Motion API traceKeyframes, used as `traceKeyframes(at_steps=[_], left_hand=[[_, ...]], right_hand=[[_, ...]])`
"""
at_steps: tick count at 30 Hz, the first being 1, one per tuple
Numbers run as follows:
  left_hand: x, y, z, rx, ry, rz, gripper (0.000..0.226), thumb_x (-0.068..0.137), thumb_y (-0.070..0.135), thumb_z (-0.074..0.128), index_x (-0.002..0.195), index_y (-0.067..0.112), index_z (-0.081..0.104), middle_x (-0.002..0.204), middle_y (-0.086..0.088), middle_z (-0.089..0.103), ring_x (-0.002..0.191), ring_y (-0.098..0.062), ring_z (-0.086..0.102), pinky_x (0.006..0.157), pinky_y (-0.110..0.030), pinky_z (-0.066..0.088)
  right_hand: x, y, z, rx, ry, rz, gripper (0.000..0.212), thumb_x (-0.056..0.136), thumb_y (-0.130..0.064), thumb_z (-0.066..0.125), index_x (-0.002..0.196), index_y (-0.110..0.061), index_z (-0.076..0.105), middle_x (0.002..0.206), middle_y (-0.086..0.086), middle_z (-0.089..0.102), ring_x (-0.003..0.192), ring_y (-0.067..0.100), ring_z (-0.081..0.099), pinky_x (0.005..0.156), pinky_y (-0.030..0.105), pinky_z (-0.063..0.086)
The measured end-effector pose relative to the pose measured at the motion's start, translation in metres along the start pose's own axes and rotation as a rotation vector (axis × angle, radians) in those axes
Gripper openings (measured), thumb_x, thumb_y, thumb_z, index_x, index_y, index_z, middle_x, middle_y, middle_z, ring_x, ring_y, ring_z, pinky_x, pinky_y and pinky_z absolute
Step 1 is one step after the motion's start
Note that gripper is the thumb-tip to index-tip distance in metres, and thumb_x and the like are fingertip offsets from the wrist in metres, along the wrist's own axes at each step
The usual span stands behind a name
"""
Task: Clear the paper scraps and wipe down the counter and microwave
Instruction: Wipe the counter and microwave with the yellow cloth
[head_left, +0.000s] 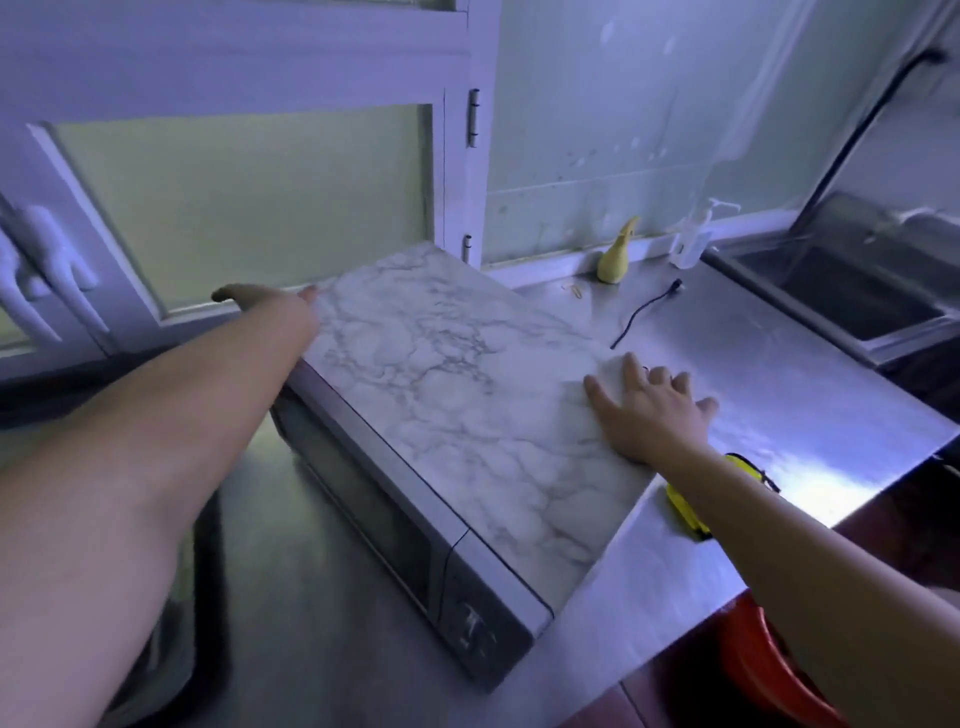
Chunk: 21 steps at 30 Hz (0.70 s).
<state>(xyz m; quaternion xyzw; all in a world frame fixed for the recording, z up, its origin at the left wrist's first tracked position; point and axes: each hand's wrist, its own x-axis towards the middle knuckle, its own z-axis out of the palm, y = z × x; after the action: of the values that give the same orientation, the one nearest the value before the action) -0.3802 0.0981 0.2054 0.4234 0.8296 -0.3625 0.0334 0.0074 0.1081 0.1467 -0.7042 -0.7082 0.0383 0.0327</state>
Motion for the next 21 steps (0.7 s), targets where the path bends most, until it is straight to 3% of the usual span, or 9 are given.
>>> traceKeyframes(at_steps=[2, 4, 6, 8, 10, 13, 16, 18, 21], left_hand=[[-0.024, 0.024, -0.021, 0.011, -0.083, -0.021, 0.051, 0.103, 0.038, 0.041, 0.150, 0.020, 0.036, 0.153, -0.005, 0.039, 0.144, -0.033, 0.031, 0.114, -0.053, 0.030], [-0.046, 0.040, -0.027, 0.048, -0.102, 0.079, 0.044, 0.099, 0.032, 0.051, 0.139, 0.013, 0.051, 0.146, -0.007, 0.047, 0.137, -0.033, 0.041, 0.108, -0.051, 0.038], [-0.059, 0.052, -0.025, 0.001, -0.058, 0.175, 0.049, 0.097, 0.026, 0.054, 0.141, 0.007, 0.047, 0.139, -0.014, 0.053, 0.126, -0.035, 0.053, 0.101, -0.047, 0.047], [-0.075, 0.057, -0.013, -0.172, 0.054, 0.303, 0.064, 0.095, 0.020, 0.053, 0.151, 0.008, 0.026, 0.147, -0.021, 0.043, 0.125, -0.039, 0.053, 0.098, -0.045, 0.048], [-0.103, 0.060, 0.020, -0.405, 0.176, 0.456, 0.063, 0.097, 0.024, 0.042, 0.155, 0.021, 0.016, 0.161, -0.016, 0.019, 0.142, -0.040, 0.032, 0.111, -0.053, 0.035], [-0.169, 0.069, 0.102, -0.756, 0.303, 0.624, 0.064, 0.094, 0.052, 0.026, 0.155, 0.042, 0.009, 0.166, 0.011, -0.005, 0.153, -0.020, -0.008, 0.121, -0.055, 0.011], [-0.250, 0.089, 0.169, -1.114, 0.515, 0.698, 0.071, 0.085, 0.068, 0.036, 0.151, 0.044, 0.025, 0.165, 0.018, 0.000, 0.151, -0.009, -0.011, 0.121, -0.042, 0.010], [-0.281, 0.109, 0.187, -1.366, 0.627, 0.669, 0.067, 0.083, 0.061, 0.054, 0.145, 0.036, 0.044, 0.166, 0.010, 0.006, 0.153, -0.015, -0.003, 0.118, -0.041, 0.014], [-0.293, 0.124, 0.186, -1.579, 0.708, 0.562, 0.057, 0.083, 0.044, 0.064, 0.134, 0.019, 0.059, 0.165, -0.004, 0.017, 0.153, -0.024, 0.011, 0.120, -0.044, 0.022]], right_hand=[[-0.023, 0.011, 0.001, 0.008, 0.006, 0.003, 0.073, 0.088, -0.076, 0.018, 0.143, -0.029, 0.031, 0.145, 0.008, 0.043, 0.136, 0.029, 0.032, 0.101, 0.055, 0.027], [-0.043, 0.023, 0.002, 0.026, 0.026, 0.001, 0.068, 0.088, -0.075, 0.019, 0.140, -0.032, 0.031, 0.141, 0.007, 0.045, 0.133, 0.029, 0.034, 0.098, 0.054, 0.027], [-0.060, 0.032, 0.003, 0.066, 0.045, 0.004, 0.061, 0.089, -0.073, 0.022, 0.135, -0.034, 0.034, 0.138, 0.006, 0.047, 0.131, 0.028, 0.035, 0.096, 0.052, 0.026], [-0.074, 0.038, 0.004, 0.109, 0.048, 0.015, 0.058, 0.090, -0.070, 0.026, 0.136, -0.036, 0.034, 0.139, 0.004, 0.047, 0.131, 0.028, 0.035, 0.098, 0.051, 0.025], [-0.088, 0.042, 0.006, 0.140, 0.056, 0.025, 0.058, 0.092, -0.068, 0.029, 0.141, -0.037, 0.032, 0.143, 0.003, 0.044, 0.133, 0.028, 0.033, 0.102, 0.051, 0.024], [-0.110, 0.044, 0.010, 0.187, 0.100, 0.056, 0.054, 0.092, -0.066, 0.029, 0.139, -0.041, 0.033, 0.143, 0.003, 0.042, 0.133, 0.027, 0.031, 0.105, 0.051, 0.020], [-0.135, 0.043, 0.016, 0.273, 0.139, 0.100, 0.060, 0.085, -0.065, 0.029, 0.140, -0.044, 0.036, 0.152, 0.005, 0.031, 0.141, 0.022, 0.020, 0.112, 0.051, 0.013], [-0.151, 0.040, 0.022, 0.338, 0.202, 0.094, 0.063, 0.085, -0.064, 0.033, 0.144, -0.044, 0.041, 0.161, 0.000, 0.025, 0.150, 0.020, 0.011, 0.118, 0.052, 0.004], [-0.176, 0.025, 0.039, 0.547, 0.363, 0.019, 0.056, 0.089, -0.051, 0.042, 0.142, -0.037, 0.053, 0.159, -0.006, 0.035, 0.153, 0.019, 0.011, 0.121, 0.058, -0.001]])
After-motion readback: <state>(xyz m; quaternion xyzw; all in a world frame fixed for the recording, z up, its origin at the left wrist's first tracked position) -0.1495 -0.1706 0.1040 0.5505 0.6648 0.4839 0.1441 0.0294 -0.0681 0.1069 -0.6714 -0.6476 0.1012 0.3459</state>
